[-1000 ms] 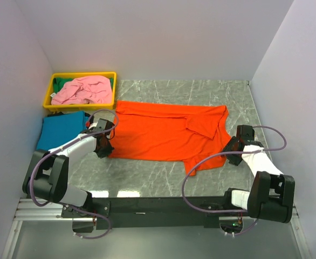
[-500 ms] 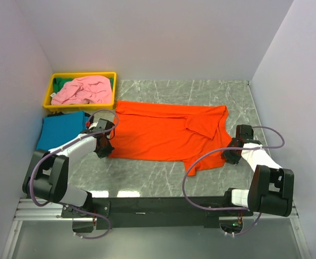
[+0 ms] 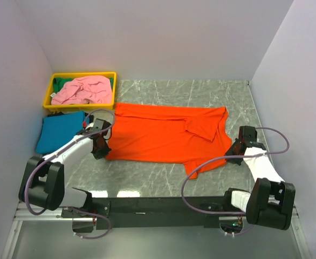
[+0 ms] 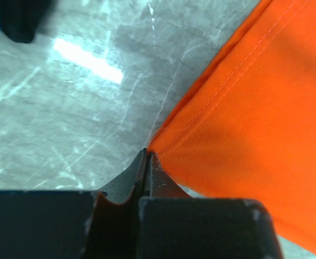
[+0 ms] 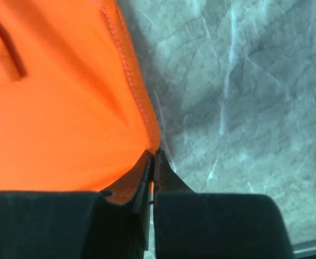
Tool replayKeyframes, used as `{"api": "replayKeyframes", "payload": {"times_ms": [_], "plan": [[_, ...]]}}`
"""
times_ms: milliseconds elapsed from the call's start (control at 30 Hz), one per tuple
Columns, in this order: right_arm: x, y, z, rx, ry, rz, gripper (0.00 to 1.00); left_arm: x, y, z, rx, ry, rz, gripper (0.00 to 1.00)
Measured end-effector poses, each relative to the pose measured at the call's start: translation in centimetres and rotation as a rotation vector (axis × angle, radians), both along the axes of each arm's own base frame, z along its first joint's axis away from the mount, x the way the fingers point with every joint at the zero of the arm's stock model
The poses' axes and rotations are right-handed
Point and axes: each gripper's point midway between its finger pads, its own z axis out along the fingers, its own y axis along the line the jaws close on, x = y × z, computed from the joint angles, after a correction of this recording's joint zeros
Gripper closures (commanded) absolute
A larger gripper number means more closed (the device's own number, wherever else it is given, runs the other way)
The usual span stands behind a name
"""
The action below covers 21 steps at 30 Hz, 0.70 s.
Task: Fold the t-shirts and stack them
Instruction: Fold the tshirt
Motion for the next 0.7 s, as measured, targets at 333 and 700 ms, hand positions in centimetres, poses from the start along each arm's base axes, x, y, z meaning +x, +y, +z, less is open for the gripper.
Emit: {"api": "replayKeyframes", "payload": {"times_ms": [333,700], "plan": [[0.7,0.6,0.9,0.042,0.009,0.015,1.0,2.9,0.1,3.6,0.002,-0.052,-0.017,0.99],[4.9,0.2,2.2,0.07,0.008,0.026,1.0,8.5,-0.1,3.8,0.017,-0.033,-0.028,0.99]]}}
